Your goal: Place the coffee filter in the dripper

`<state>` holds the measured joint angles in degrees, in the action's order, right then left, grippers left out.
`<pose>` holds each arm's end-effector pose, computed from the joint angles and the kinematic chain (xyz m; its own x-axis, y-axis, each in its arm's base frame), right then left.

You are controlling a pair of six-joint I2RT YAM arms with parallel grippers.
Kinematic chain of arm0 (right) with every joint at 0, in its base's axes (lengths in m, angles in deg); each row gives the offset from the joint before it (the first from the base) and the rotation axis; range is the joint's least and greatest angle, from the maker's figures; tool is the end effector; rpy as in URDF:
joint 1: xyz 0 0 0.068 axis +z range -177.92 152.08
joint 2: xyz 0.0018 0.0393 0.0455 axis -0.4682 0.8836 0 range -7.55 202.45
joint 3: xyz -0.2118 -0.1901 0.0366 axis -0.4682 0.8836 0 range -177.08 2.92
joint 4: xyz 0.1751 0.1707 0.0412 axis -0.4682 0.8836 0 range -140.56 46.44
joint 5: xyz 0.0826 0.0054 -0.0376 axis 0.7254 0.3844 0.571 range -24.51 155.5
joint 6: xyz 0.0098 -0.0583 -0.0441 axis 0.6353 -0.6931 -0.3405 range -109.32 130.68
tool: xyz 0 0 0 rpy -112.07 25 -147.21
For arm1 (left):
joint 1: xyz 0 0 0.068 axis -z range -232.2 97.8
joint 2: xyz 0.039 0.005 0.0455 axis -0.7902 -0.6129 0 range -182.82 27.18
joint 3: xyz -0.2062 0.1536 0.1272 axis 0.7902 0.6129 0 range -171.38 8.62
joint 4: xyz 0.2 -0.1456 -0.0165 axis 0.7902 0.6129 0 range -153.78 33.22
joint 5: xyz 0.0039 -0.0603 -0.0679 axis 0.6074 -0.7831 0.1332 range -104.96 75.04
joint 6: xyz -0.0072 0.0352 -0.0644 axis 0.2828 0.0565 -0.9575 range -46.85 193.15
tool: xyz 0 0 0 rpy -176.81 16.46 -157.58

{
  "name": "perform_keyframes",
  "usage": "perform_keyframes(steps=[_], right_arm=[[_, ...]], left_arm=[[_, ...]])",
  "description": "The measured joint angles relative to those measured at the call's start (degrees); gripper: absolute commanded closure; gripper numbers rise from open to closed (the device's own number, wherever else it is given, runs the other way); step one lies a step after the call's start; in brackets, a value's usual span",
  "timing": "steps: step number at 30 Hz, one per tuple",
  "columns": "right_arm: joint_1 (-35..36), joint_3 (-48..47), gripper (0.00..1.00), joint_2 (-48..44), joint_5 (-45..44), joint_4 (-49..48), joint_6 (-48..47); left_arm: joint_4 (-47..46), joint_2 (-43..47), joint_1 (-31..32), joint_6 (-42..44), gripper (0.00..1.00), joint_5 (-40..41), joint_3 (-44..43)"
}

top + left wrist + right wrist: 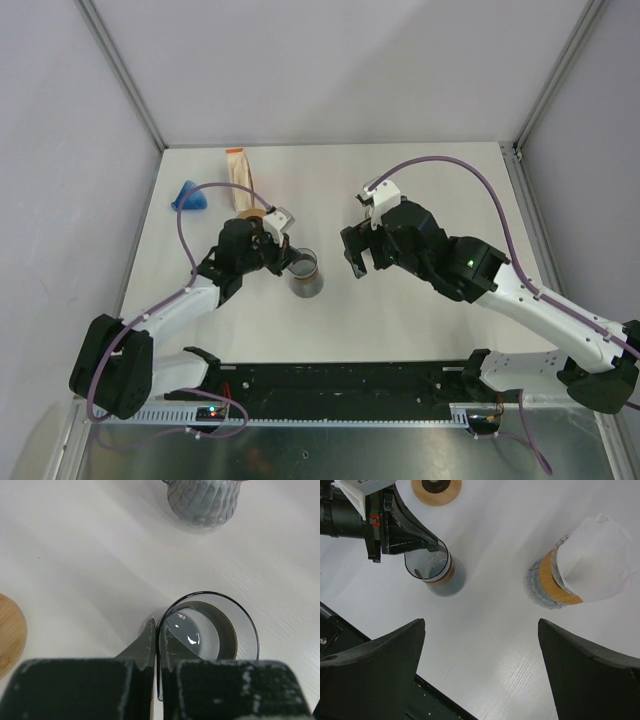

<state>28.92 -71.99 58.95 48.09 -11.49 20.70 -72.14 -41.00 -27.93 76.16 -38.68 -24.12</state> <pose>0.1481 0.1929 0.3944 -0.3890 -0.2920 -0.8737 -0.5996 0.8003 -0.0005 0.2224 -0.1275 0.2279 -0.3777 0.2230 -0.8987 0.7237 0.6766 -0.1363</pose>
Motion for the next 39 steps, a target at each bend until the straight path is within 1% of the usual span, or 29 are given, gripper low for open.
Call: perform_keyframes(steps=[3, 5, 6, 7, 9, 10, 13, 15, 18, 19, 21, 23, 24, 25, 26, 27, 30, 34, 39], right_arm=[[0.0, 0.0, 0.01, 0.0, -0.2, 0.1, -0.1], [0.0, 0.0, 0.01, 0.1, -0.3, 0.2, -0.2], [0.0, 0.0, 0.01, 0.1, -0.3, 0.3, -0.2], [0.0, 0.0, 0.01, 0.1, -0.3, 0.4, -0.2], [0.0, 0.0, 0.01, 0.1, -0.3, 0.5, -0.2], [0.0, 0.0, 0.01, 0.1, -0.3, 0.5, -0.2], [0.0, 0.0, 0.01, 0.1, -0.3, 0.6, -0.2], [0.0, 0.0, 0.01, 0.1, -0.3, 0.6, -0.5], [0.0, 0.0, 0.01, 0.1, -0.3, 0.9, -0.8], [0.0, 0.0, 0.01, 0.1, -0.3, 1.1, -0.9], [0.0, 0.0, 0.01, 0.3, -0.3, 1.3, -1.0], [0.1, 0.0, 0.01, 0.6, -0.3, 1.6, -1.1], [0.1, 0.0, 0.01, 0.6, -0.3, 1.9, -1.2], [0.1, 0.0, 0.01, 0.7, -0.4, 2.1, -1.2], [0.1, 0.0, 0.01, 0.7, -0.4, 2.4, -1.3], [0.1, 0.0, 0.01, 0.7, -0.4, 2.6, -1.3], [0.1, 0.0, 0.01, 0.7, -0.8, 2.8, -1.7], [0.0, 0.0, 0.01, 0.7, -1.3, 3.0, -2.1], [0.0, 0.0, 0.01, 1.0, -1.4, 3.1, -2.4]], left_arm=[[-0.8, -0.6, 0.0, 0.0, 0.86, -0.9, 0.0], [-1.0, -1.0, 0.0, 0.0, 0.7, -1.1, -0.3], [-0.9, -1.2, 0.0, 0.0, 0.59, -1.1, -0.5], [-0.3, -1.5, 0.0, -0.1, 0.51, -1.1, -1.0], [1.0, -1.7, 0.0, 0.1, 0.29, -1.2, -2.1], [2.0, -1.7, 0.0, 0.1, 0.23, -1.3, -2.8], [4.7, -1.6, 0.1, 0.4, 0.1, -1.4, -5.7], [7.9, -1.1, 0.1, 0.7, 0.05, -1.0, -8.5], [13.2, -0.7, -0.4, 2.1, 0.03, -0.5, -13.8], [15.0, -0.6, -0.9, 2.6, 0.04, -0.3, -15.9], [18.1, -0.6, -2.4, 3.7, 0.11, 0.5, -20.0], [20.0, -0.6, -5.3, 4.6, 0.24, 1.0, -22.7], [20.9, -0.7, -7.2, 5.2, 0.33, 1.3, -23.7], [21.9, -1.0, -9.9, 6.3, 0.4, 1.7, -24.6], [22.8, -1.6, -11.4, 7.0, 0.46, 2.1, -25.2], [23.5, -2.4, -13.1, 8.2, 0.48, 2.6, -25.6], [26.3, -7.1, -15.9, 12.4, 0.46, 4.0, -26.7], [29.5, -15.6, -16.5, 17.7, 0.4, 6.2, -27.6], [32.4, -24.3, -16.5, 22.7, 0.38, 8.7, -30.0]])
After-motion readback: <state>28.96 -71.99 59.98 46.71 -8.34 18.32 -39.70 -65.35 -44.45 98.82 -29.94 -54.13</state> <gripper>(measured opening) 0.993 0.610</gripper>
